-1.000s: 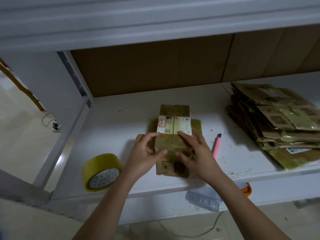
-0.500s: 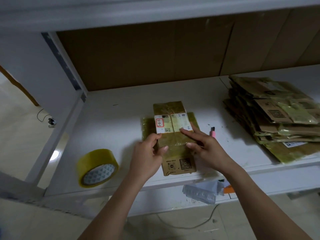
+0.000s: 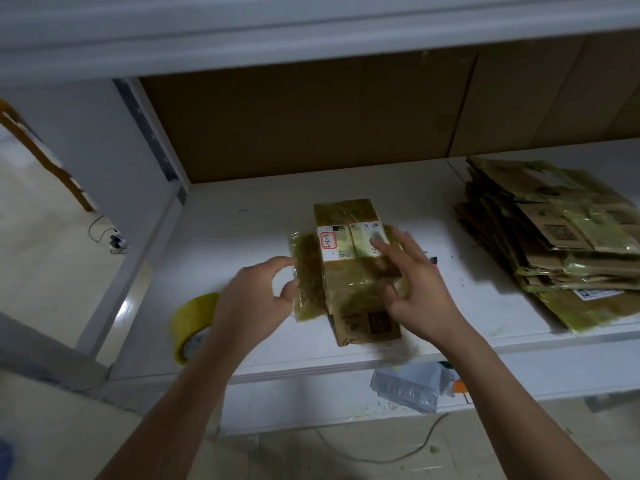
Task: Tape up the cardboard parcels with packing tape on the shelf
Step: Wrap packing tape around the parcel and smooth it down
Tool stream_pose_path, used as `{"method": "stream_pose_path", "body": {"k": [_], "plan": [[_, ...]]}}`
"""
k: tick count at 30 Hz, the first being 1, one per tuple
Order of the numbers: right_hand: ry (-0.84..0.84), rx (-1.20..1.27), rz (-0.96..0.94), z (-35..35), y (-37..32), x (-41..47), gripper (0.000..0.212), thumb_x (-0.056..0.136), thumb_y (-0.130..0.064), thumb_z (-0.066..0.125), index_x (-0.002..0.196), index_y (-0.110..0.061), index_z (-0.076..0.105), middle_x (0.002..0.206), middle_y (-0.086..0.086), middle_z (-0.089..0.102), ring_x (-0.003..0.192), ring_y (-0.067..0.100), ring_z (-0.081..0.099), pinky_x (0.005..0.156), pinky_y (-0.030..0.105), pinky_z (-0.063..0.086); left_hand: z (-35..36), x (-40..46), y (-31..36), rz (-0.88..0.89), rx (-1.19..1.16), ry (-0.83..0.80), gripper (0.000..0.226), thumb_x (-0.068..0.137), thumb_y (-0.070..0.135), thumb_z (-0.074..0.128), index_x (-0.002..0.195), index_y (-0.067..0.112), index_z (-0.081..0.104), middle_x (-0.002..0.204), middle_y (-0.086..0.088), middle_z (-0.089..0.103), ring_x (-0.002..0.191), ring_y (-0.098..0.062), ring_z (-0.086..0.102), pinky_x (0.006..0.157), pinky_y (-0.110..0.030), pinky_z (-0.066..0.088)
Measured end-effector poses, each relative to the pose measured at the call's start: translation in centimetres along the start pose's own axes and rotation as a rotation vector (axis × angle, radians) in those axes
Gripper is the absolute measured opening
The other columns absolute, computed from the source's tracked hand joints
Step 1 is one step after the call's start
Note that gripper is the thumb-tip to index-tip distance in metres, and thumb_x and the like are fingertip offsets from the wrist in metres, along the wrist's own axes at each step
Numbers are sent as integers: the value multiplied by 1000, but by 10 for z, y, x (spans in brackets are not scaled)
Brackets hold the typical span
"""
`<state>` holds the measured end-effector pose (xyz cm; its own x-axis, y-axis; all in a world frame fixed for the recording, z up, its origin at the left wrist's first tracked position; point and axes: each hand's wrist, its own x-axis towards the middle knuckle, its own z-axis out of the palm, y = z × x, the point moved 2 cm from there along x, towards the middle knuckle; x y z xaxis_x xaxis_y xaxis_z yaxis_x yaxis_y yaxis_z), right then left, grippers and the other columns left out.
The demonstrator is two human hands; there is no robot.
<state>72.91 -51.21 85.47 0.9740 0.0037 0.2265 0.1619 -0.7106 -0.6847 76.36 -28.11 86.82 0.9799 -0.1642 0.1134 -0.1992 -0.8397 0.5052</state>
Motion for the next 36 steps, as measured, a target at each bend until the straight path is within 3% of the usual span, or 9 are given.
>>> {"method": "stream_pose_path", "body": {"k": [3, 6, 9, 12, 16, 20, 26, 32, 36], "plan": [[182, 117, -223, 9, -39, 0, 44, 78, 0, 53, 117, -16, 68, 129, 1, 61, 120, 5, 52, 101, 10, 36, -20, -6, -38, -96, 101, -36, 41, 92, 36, 64, 132, 25, 59, 137, 2, 59, 126, -21, 52, 106, -36, 39], [-27, 231, -255, 55, -67, 3, 36, 86, 4, 55, 115, -14, 69, 111, -4, 66, 100, 3, 59, 88, 11, 47, -30, -10, -63, -243, 102, -140, 45, 85, 47, 69, 126, 28, 62, 135, 1, 59, 119, -22, 55, 103, -39, 44], [-208, 288, -173, 107, -70, 9, 32, 93, 1, 54, 120, -11, 67, 114, 0, 65, 102, 10, 61, 92, 25, 52, -39, -16, -74, -247, 15, -127, 38, 82, 44, 73, 116, 29, 67, 118, 6, 62, 100, -15, 54, 87, -30, 44], [-291, 245, -93, 141, -69, 21, 32, 95, -2, 54, 123, -11, 66, 115, 10, 65, 105, 21, 59, 98, 36, 46, -50, -24, -86, -236, -101, -92, 30, 80, 36, 78, 108, 31, 69, 107, 11, 63, 97, -12, 58, 82, -28, 47], [-415, 129, -40, 173, -65, 31, 36, 96, -15, 57, 131, -25, 62, 108, 5, 55, 109, 21, 45, 100, 29, 31, -60, -37, -103, -243, -271, -93, 25, 79, 30, 80, 100, 37, 68, 103, 14, 67, 96, -12, 64, 82, -35, 56], [-500, 54, 37, 184, -64, 37, 32, 98, -35, 55, 129, -40, 60, 110, -2, 37, 106, 15, 29, 97, 19, 22, -62, -47, -114, -233, -428, -103, 28, 81, 28, 79, 104, 37, 67, 107, 15, 66, 97, -9, 64, 73, -25, 58], [-551, 19, 28, 187, -68, 40, 19, 96, -37, 57, 104, -52, 63, 106, -8, 34, 102, 11, 25, 105, 24, 25, -62, -53, -124, -243, -560, -106, 30, 83, 19, 74, 108, 35, 67, 105, 20, 66, 98, -11, 65, 67, -20, 58], [-542, -4, 9, 189, -75, 41, 35, 92, -21, 56, 68, -47, 52, 100, -12, 51, 105, 12, 30, 80, 22, 17, -61, -56, -134, -251, -614, -101, 31, 84, 18, 74, 108, 36, 68, 113, 13, 64, 100, -14, 65, 69, -22, 59], [-504, 124, 78, 182, -73, 43, 39, 92, -17, 61, 65, -44, 51, 88, -15, 37, 99, 12, 31, 82, 17, 21, -61, -54, -133, -239, -594, -100, 34, 81, 25, 75, 109, 41, 66, 114, 11, 62, 101, -16, 64, 72, -27, 60]]}}
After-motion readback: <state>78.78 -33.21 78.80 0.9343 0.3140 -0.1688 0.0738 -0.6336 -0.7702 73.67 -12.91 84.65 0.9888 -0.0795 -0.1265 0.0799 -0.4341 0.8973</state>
